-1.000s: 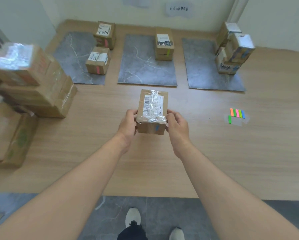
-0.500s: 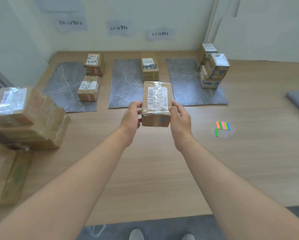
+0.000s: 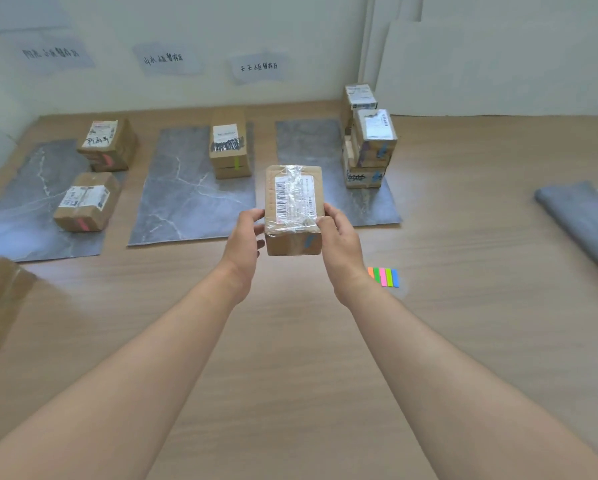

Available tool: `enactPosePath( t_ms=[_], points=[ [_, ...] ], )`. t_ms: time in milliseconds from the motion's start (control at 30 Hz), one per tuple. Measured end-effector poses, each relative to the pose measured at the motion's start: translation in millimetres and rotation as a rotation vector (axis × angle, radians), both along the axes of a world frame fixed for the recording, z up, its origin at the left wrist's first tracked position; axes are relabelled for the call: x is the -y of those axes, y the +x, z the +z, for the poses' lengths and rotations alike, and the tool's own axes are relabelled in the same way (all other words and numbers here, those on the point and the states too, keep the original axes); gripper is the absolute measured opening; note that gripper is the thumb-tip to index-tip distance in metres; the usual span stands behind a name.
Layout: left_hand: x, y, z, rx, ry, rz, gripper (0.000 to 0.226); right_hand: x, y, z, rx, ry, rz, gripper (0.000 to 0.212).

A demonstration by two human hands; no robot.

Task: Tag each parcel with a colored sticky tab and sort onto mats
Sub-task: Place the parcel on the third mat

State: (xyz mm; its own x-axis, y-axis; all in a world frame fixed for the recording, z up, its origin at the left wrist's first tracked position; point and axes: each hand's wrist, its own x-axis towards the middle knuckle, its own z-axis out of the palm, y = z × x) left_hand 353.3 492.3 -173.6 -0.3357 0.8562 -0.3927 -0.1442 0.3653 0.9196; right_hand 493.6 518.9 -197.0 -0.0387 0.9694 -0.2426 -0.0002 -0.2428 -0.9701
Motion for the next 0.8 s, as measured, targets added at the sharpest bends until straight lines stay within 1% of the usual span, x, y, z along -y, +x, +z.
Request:
enactPosePath(
  t_ms=[133,300,367,467,533,667,800],
  points=[
    [-40.1,36.7,-10.6,0.031,-0.026,0.048,0.032,-47.3,33.8,-8.6,-0.006,-0.038,0.050,0.031],
    [-86.9,54.4,-20.7,0.068,-0.050,0.106,0.031,-98.5,45.7,-16.3,-0.018,-0.055,0.055,0.029],
    [-106.2,55.2,-24.0,0.078,-0.045,0.125,0.031,-118.5,43.5,-19.6,-0.011,-0.062,0.056,0.029],
    [-137.2,49.7,-32.6,0.069,-0.041,0.146,0.031,-150.6,32.9,-26.3,0.004,-0.080,0.051,0.040],
    [-158.8,43.0,-40.6,0.071,-0.038,0.151,0.032,-172.6,24.5,-33.4,0.010,-0.090,0.044,0.043],
    [-200.3,28.1,-57.4,0.090,-0.032,0.165,0.036,-213.3,8.6,-48.7,-0.033,-0.101,0.020,0.032],
    [-241.5,14.2,-74.7,0.117,-0.039,0.172,0.036,-252.2,-11.2,-63.0,-0.037,-0.137,-0.025,0.036]
  ],
)
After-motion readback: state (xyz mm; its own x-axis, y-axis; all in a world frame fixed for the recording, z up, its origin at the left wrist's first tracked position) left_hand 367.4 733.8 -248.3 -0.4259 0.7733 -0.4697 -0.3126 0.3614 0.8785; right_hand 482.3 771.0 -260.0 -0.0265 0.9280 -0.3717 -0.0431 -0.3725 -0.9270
